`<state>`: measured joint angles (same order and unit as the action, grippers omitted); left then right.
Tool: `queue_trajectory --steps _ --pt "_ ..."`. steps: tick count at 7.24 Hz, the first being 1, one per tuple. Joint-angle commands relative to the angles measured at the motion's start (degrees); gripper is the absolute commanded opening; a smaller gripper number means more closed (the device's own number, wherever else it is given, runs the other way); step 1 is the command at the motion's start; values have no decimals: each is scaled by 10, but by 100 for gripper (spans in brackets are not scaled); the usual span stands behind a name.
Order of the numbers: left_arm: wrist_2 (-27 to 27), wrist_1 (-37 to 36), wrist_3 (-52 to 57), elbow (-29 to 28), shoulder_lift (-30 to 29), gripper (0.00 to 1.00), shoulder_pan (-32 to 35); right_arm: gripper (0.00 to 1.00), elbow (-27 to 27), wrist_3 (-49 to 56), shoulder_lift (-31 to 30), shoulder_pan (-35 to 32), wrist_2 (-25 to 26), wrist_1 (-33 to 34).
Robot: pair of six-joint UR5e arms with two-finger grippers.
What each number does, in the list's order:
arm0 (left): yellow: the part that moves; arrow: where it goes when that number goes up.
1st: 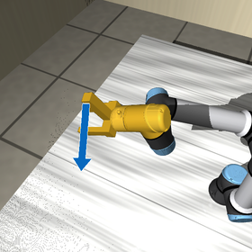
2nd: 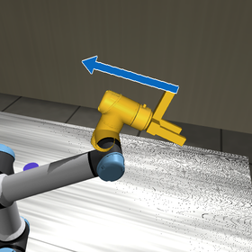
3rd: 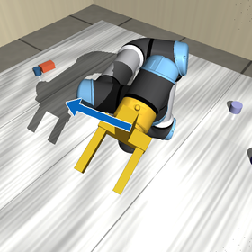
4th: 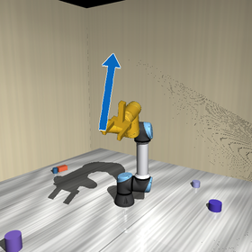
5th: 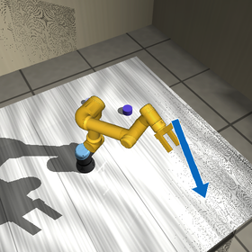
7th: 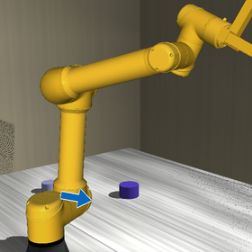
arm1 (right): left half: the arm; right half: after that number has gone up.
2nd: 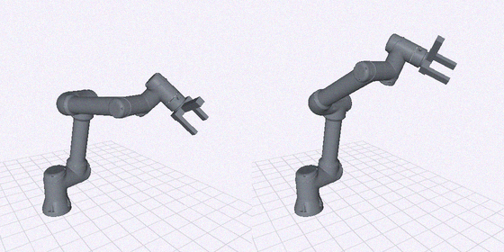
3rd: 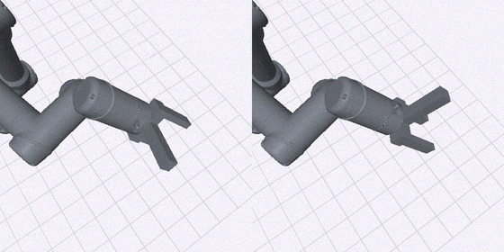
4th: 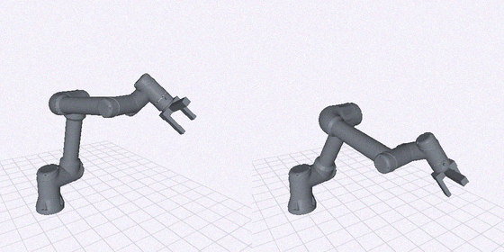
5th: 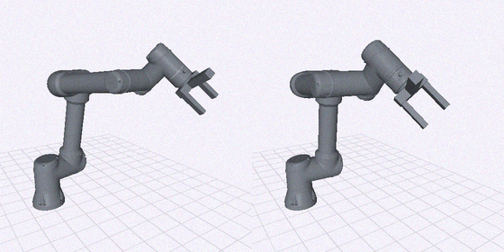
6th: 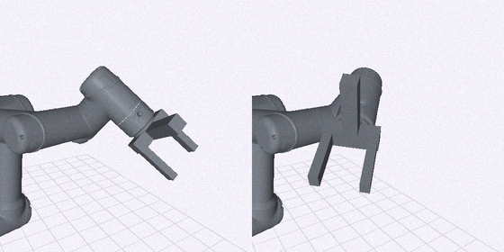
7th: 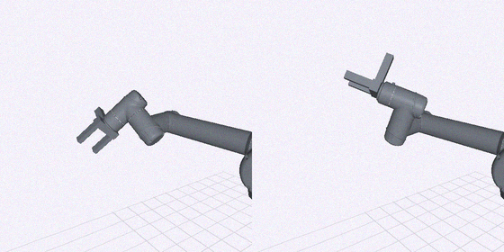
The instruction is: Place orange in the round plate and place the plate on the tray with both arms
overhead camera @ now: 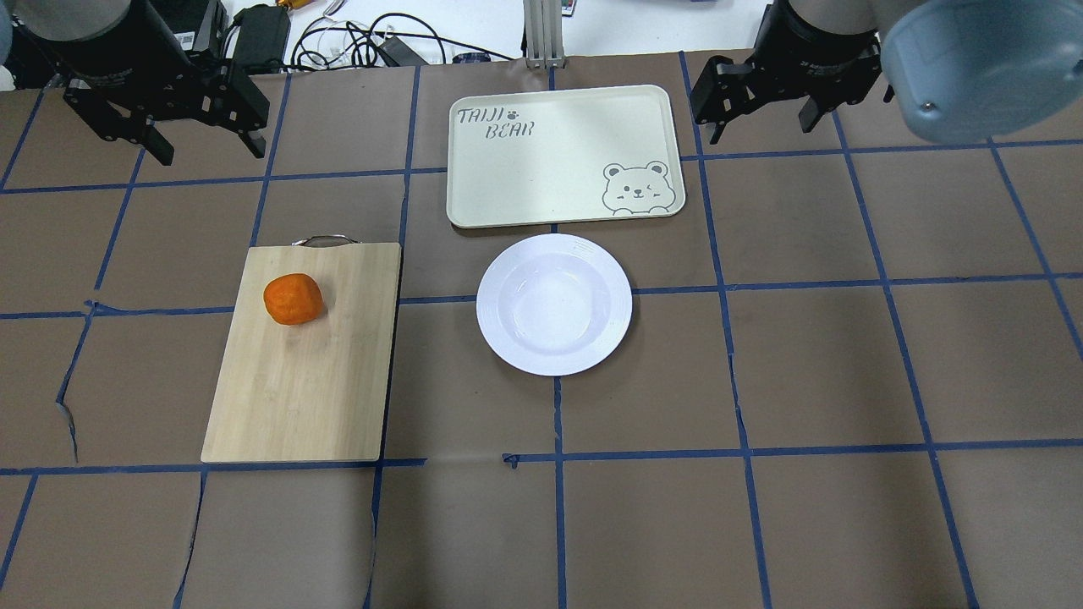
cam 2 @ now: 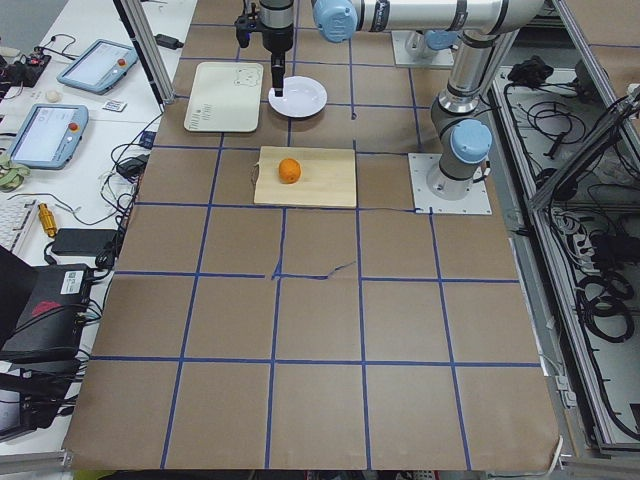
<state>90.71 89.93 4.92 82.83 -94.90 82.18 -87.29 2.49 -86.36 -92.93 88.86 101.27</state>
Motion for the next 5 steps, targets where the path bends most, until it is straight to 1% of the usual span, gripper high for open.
queue_trajectory --steps 1,2,3,4,5 --pt "-1 0 0 1 -3 100 1 100 -2 2 -3 4 -10 -7" --pt "-1 0 -3 0 -12 100 4 100 -5 3 -8 0 9 -10" --pt "1 -1 0 -6 -4 100 3 100 -4 2 -7 -1 6 -9" --pt "2 -3 0 -7 -1 100 3 100 -4 3 -6 4 15 -12" --pt "0 -4 0 -6 -1 100 3 100 -5 4 -8 5 45 -25"
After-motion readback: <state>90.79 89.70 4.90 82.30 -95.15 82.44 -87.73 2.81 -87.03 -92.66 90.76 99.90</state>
